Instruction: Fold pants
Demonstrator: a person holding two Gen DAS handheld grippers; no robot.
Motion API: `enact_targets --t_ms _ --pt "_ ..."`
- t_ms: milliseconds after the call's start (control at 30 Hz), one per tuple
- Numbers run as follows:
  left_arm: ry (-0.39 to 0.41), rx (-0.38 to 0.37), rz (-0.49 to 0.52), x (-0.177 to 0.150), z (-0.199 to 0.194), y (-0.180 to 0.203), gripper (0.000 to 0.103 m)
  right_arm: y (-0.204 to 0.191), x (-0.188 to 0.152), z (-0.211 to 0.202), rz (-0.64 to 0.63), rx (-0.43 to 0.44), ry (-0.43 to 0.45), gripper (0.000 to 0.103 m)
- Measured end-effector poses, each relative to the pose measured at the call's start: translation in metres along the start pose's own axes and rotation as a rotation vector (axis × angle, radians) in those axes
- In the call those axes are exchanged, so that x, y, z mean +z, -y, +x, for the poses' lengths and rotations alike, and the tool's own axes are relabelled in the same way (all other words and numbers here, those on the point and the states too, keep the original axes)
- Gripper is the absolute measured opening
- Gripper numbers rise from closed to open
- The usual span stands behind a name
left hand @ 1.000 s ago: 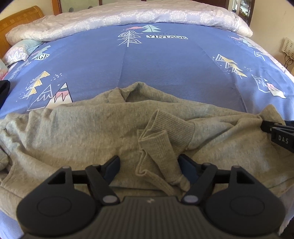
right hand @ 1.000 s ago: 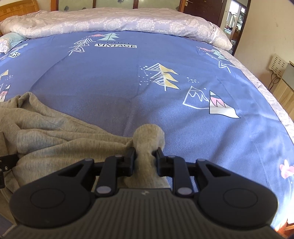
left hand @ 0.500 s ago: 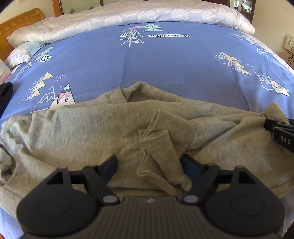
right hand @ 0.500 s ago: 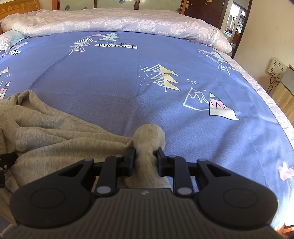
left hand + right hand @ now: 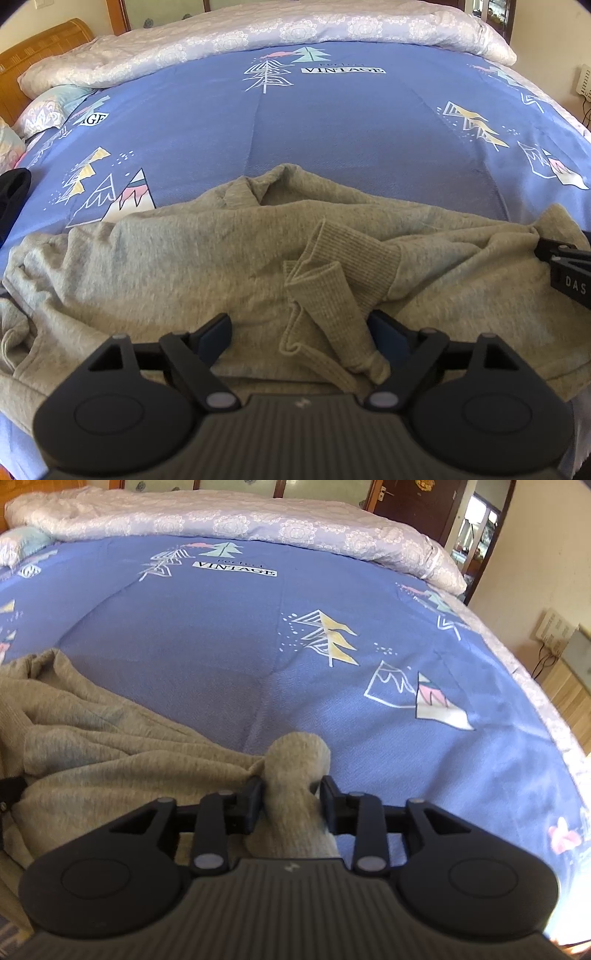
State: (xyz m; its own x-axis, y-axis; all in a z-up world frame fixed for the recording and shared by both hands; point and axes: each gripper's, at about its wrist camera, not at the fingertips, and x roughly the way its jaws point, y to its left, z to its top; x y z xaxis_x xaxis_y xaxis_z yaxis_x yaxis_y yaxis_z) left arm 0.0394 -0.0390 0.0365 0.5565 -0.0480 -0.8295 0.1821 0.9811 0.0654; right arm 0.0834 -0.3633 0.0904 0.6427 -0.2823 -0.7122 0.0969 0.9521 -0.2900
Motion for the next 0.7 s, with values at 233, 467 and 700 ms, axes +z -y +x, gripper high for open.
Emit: enact_targets --t_ms 233,467,700 --pt "-0.002 0.01 0.001 0.0002 -0.0004 0.0016 0.087 -0.0039 -0.0003 -0.0003 -0.064 -0.034 0.005 0.044" --pt "-0.004 0.019 -0.001 -0.0001 -0.0006 0.0013 0.089 -0.0067 0.0004 -0.0001 -0.075 -0.039 0.007 0.044" --pt "-0.006 0.029 0.0 0.0001 -0.0007 0.0025 0.091 -0.0058 0.0001 -0.0001 -0.078 -0.04 0.009 0.045"
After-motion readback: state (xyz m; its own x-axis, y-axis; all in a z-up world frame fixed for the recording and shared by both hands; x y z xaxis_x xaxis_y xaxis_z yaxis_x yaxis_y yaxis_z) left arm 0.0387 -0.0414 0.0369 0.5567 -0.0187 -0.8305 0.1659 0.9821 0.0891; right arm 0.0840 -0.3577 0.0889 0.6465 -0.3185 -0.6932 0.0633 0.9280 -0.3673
